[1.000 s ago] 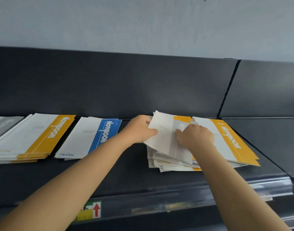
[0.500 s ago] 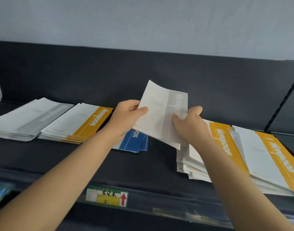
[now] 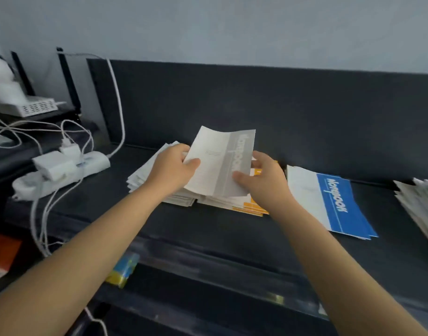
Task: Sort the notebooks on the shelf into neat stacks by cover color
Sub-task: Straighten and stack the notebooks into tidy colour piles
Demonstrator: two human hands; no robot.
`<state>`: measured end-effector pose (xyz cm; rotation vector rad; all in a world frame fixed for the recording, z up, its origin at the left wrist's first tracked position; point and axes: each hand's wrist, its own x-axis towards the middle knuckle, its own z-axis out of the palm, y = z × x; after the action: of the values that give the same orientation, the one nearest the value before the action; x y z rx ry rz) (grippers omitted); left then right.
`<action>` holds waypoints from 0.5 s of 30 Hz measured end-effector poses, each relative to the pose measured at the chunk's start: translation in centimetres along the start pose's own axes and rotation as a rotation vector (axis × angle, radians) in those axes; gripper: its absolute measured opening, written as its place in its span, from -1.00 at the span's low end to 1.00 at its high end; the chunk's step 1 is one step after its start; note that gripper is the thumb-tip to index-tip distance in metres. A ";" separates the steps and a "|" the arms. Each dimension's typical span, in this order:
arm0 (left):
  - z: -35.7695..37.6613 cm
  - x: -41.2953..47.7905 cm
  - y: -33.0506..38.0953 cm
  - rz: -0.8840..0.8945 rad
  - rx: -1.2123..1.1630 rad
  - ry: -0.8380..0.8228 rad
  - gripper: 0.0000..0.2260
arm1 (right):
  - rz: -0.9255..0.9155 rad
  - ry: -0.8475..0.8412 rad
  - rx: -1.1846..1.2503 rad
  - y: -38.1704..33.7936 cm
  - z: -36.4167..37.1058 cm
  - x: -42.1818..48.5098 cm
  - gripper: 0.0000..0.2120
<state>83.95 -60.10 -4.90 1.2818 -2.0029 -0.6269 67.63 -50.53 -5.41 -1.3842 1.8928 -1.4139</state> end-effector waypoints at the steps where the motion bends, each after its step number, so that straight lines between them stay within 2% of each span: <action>1: -1.2 0.7 -1.1 0.005 0.048 -0.007 -0.70 | 0.020 -0.018 -0.002 -0.6 1.7 0.3 -0.56; 7: -4.1 4.5 -5.9 -0.014 0.243 -0.047 -0.66 | 0.133 -0.018 0.002 -1.7 8.0 2.4 -0.73; 11: -3.1 5.4 -7.0 0.030 0.456 -0.004 -0.54 | 0.138 0.057 -0.068 -1.3 8.3 2.6 -0.60; 15: -1.7 5.5 -6.1 0.140 0.459 0.029 -0.50 | 0.106 0.118 -0.094 -1.1 6.5 2.6 -0.65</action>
<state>87.20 -67.70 -6.51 1.3761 -2.2686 -0.0787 72.05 -55.98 -6.48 -1.2461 2.0994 -1.3985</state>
